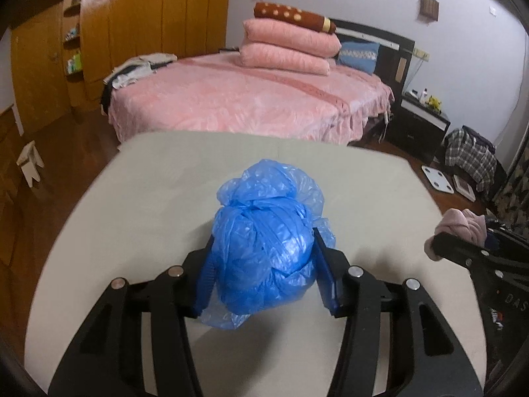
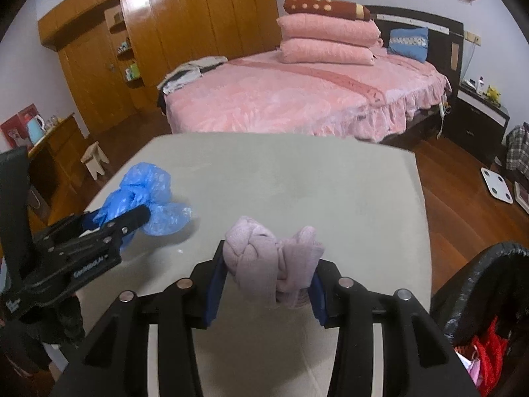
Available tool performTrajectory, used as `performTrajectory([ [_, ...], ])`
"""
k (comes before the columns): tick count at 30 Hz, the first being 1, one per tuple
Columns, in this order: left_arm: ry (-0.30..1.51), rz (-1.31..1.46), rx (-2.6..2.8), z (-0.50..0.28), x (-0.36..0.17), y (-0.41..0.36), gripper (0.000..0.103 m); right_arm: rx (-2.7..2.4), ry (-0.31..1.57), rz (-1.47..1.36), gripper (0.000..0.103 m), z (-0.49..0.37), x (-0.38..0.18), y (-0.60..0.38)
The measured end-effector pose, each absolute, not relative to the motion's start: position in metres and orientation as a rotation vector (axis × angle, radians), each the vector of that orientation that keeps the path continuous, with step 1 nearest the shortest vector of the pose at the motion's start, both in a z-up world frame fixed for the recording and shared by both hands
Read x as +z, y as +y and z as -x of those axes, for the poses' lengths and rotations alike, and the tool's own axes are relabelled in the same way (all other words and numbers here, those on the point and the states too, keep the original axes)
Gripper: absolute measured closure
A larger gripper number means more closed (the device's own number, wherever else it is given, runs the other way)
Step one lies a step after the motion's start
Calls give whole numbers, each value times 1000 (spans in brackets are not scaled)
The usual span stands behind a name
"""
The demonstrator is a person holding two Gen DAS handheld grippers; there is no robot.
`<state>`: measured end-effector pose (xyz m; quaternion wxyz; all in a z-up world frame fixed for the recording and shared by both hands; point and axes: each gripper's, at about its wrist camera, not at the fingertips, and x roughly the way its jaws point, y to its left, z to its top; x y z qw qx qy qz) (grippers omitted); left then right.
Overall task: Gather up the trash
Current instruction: 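Carry the blue bag and pink cloth over the bin with both grippers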
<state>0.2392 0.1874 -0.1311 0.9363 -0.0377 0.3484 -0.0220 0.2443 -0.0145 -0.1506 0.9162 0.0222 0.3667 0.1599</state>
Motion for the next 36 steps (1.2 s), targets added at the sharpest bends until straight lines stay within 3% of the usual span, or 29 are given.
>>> performTrajectory([
  [14,596,64,0,-179,-67,161,53,393,629,-37,59,-202,-89,-27],
  [36,506,63,-90,-117,-19,94,53,360,519,-78,59,-136,-40,-92],
])
